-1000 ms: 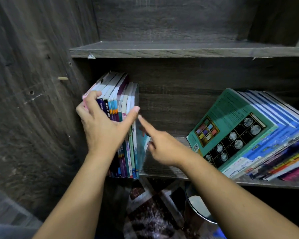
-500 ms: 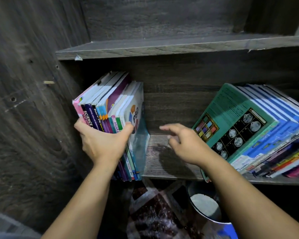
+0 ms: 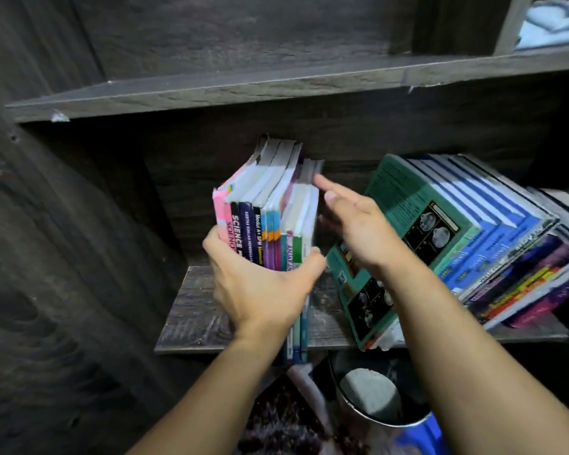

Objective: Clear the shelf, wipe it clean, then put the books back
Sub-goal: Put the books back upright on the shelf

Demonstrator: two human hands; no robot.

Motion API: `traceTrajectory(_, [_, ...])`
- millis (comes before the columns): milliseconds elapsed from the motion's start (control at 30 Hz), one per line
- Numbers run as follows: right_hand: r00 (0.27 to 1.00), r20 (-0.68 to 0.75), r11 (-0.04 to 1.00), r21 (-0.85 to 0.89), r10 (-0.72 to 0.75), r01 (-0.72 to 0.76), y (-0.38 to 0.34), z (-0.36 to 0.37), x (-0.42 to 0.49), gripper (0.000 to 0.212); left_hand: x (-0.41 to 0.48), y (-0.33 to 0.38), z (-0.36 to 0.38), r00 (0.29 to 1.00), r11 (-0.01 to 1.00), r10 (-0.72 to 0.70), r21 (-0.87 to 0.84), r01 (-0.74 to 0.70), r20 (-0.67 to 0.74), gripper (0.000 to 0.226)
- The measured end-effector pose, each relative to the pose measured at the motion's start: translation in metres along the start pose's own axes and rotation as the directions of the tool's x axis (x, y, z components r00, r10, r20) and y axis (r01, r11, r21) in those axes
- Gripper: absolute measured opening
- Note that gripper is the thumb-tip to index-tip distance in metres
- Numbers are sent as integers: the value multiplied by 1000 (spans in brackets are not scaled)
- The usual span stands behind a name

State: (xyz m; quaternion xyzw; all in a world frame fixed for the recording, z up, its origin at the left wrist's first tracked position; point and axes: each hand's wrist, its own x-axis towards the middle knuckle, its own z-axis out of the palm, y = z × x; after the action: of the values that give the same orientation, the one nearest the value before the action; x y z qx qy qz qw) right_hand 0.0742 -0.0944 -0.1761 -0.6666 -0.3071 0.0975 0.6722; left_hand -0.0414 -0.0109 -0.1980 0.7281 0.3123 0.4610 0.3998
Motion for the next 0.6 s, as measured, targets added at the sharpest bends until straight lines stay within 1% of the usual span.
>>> traceTrajectory(67, [1000, -17, 997, -77, 8, -9, -7, -10, 0, 44, -4, 2, 8, 1000, 1000, 4, 8, -4, 4, 104])
traceTrajectory(100, [1000, -7, 987, -162, 5, -6, -12, -15, -2, 41, -6, 2, 11, 1000, 1000, 21, 9, -21, 2, 105])
traceTrajectory(133, [1000, 18, 960, -280, -11, 15, -18, -19, -5, 39, -8, 1, 12, 999, 999, 44, 3, -44, -4, 107])
traceTrajectory(167, [998, 57, 902, -428, -37, 58, -24, -22, -8, 41, -9, -1, 13, 997, 998, 70, -8, -70, -14, 110])
traceTrajectory(200, [992, 105, 807, -579, -63, 113, -30, -23, -12, 46, -9, -3, 13, 995, 995, 94, -18, -95, -31, 112])
traceTrajectory(233, [986, 146, 689, -706, -84, 164, -36, -23, -16, 52, -9, -6, 13, 991, 992, 120, -21, -121, -54, 114])
traceTrajectory(267, [979, 175, 569, -796, -108, 205, -42, -22, -20, 57, -10, -9, 13, 986, 989, 148, -15, -149, -79, 117])
traceTrajectory(300, [973, 192, 464, -855, -130, 231, -47, -20, -23, 60, -11, -13, 12, 981, 985, 171, 3, -172, -95, 120])
traceTrajectory(333, [969, 201, 386, -890, -142, 241, -52, -18, -27, 61, -13, -16, 12, 979, 984, 180, 30, -178, -100, 123])
traceTrajectory(400, [971, 196, 295, -928, -140, 230, -63, -15, -35, 60, -20, -23, 11, 988, 990, 133, 65, -128, -78, 128])
traceTrajectory(467, [978, 161, 228, -955, -135, 189, -73, -14, -44, 58, -29, -31, 12, 996, 994, 73, 80, -69, -44, 130])
traceTrajectory(500, [979, 144, 214, -961, -143, 173, -78, -12, -48, 57, -33, -36, 12, 998, 994, 51, 96, -48, -28, 131])
traceTrajectory(533, [980, 129, 224, -961, -152, 161, -82, -10, -51, 57, -38, -39, 12, 1000, 993, 21, 113, -20, -8, 131])
traceTrajectory(600, [982, 128, 300, -940, -139, 164, -88, 1, -59, 58, -47, -41, 14, 998, 989, -57, 139, 51, 41, 128])
